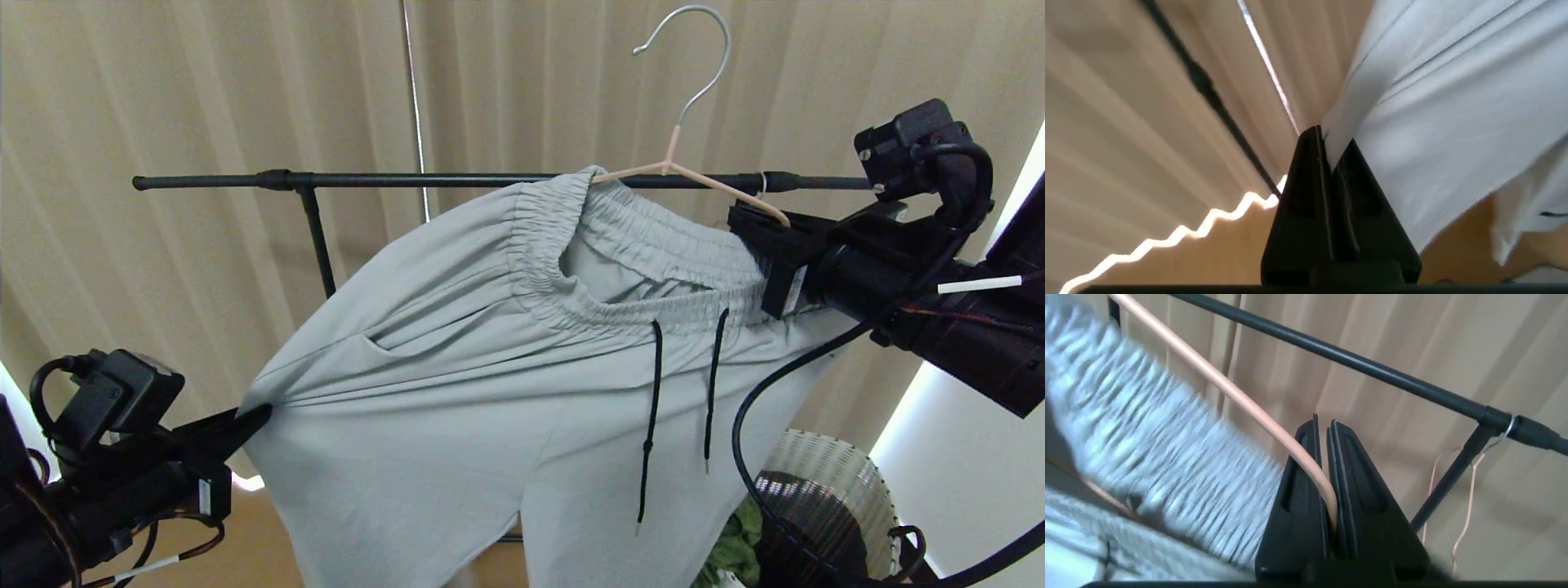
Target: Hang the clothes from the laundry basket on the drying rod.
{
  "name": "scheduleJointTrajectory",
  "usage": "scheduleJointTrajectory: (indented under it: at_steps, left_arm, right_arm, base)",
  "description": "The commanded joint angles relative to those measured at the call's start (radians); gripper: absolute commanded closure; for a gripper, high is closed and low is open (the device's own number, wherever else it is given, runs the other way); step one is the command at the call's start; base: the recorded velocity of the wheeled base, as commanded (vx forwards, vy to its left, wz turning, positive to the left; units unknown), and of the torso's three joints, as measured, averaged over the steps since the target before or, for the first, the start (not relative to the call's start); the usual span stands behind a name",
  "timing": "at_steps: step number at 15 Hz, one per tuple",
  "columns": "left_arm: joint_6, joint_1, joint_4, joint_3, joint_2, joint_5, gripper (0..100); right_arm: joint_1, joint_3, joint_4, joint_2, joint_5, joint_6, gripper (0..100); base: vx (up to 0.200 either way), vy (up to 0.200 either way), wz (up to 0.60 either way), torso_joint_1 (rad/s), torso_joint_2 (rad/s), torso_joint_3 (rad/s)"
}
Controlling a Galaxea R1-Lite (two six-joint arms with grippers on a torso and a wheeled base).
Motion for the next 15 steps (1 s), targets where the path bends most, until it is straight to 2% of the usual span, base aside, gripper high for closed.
scheduleJointTrajectory:
  at_steps: [1,2,3,5,8,11,13,15]
  left_arm:
    - [-0.001,0.014,0.0,-0.001,0.001,0.001,100]
    - [-0.004,0.014,0.0,0.004,-0.005,-0.002,100]
    - [-0.001,0.013,0.0,0.007,-0.005,-0.002,0]
    - [-0.002,0.003,0.0,0.001,-0.024,-0.004,0]
    - [-0.007,-0.053,0.0,0.012,-0.067,-0.004,0]
    - [-0.082,-0.138,0.001,0.025,-0.182,-0.004,0]
    - [-0.081,-0.142,0.001,0.032,-0.198,-0.002,0]
    - [-0.075,-0.142,0.001,0.03,-0.195,-0.004,0]
  right_arm:
    - [0.0,0.002,0.0,0.001,0.0,-0.001,100]
    - [0.0,0.002,0.0,0.003,0.0,-0.001,100]
    - [0.0,0.0,0.0,0.006,0.0,-0.001,100]
    - [0.0,0.0,0.002,0.007,0.0,-0.001,100]
    - [0.0,0.002,0.032,0.001,-0.005,-0.018,100]
    - [0.0,0.005,0.12,-0.013,-0.029,-0.023,100]
    - [-0.02,0.052,0.17,-0.025,-0.066,-0.023,100]
    - [-0.037,0.101,0.181,-0.034,-0.072,-0.023,100]
  base:
    - [0.0,0.0,0.0,0.0,0.0,0.0]
    - [0.0,0.0,0.0,0.0,0.0,0.0]
    - [0.0,0.0,0.0,0.0,0.0,0.0]
    - [0.0,0.0,0.0,0.0,0.0,0.0]
    - [0.0,0.0,0.0,0.0,0.0,0.0]
    - [0.0,0.0,0.0,0.0,0.0,0.0]
    - [0.0,0.0,0.0,0.0,0.0,0.0]
    - [0.0,0.0,0.0,0.0,0.0,0.0]
